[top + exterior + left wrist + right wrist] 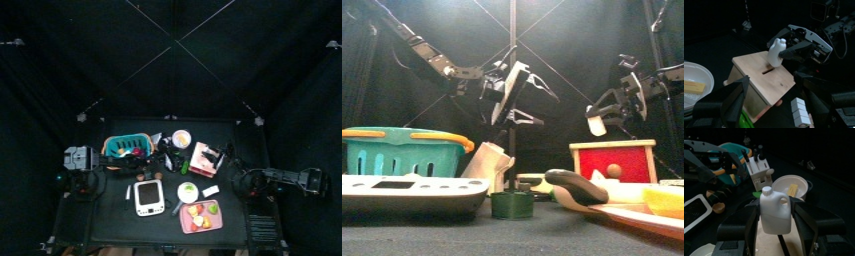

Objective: Set detergent on top of drawer

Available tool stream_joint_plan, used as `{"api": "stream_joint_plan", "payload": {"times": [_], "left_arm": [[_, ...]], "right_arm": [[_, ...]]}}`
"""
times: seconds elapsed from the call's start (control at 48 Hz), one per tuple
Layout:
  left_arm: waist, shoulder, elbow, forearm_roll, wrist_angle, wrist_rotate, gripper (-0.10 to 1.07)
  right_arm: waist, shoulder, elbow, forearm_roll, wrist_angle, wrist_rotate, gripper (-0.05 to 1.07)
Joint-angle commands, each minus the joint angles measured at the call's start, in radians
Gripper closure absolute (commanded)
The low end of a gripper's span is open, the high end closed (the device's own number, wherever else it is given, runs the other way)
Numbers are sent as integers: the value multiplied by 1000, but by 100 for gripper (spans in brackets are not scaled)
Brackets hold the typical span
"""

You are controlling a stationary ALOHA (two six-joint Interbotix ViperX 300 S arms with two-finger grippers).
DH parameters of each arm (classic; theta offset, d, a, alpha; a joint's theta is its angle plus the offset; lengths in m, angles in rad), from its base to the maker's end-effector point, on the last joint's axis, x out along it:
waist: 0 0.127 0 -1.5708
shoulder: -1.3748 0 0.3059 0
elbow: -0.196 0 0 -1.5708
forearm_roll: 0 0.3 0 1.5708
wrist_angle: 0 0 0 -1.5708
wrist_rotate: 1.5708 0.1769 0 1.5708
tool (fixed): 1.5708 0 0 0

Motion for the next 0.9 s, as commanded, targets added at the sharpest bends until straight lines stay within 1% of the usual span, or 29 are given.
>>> {"api": "stream_joint_plan", "payload": {"times": [0.0, 0.083, 0.271, 0.354, 0.521, 0.708, 0.875], "left_arm": [[-2, -18, -8, 2, -12, 2, -4], [-2, -15, -8, 2, -12, 2, -4], [-2, -14, -5, 2, -12, 2, -4], [0, -14, 0, 2, -12, 2, -4], [-2, -17, 17, 2, -12, 2, -4], [0, -25, 35, 0, -12, 0, -4], [2, -25, 37, 0, -12, 0, -4]], "right_arm": [[-2, 32, -11, 9, -72, -2, 35], [-3, 74, -23, 14, -106, -2, 35], [-3, 218, -89, 12, -146, -3, 35], [-3, 285, -115, 14, -183, -3, 35], [-3, 360, -124, 43, -273, -5, 35], [-3, 379, -104, 54, -305, -9, 35], [0, 347, -87, 57, -305, -12, 35]]}}
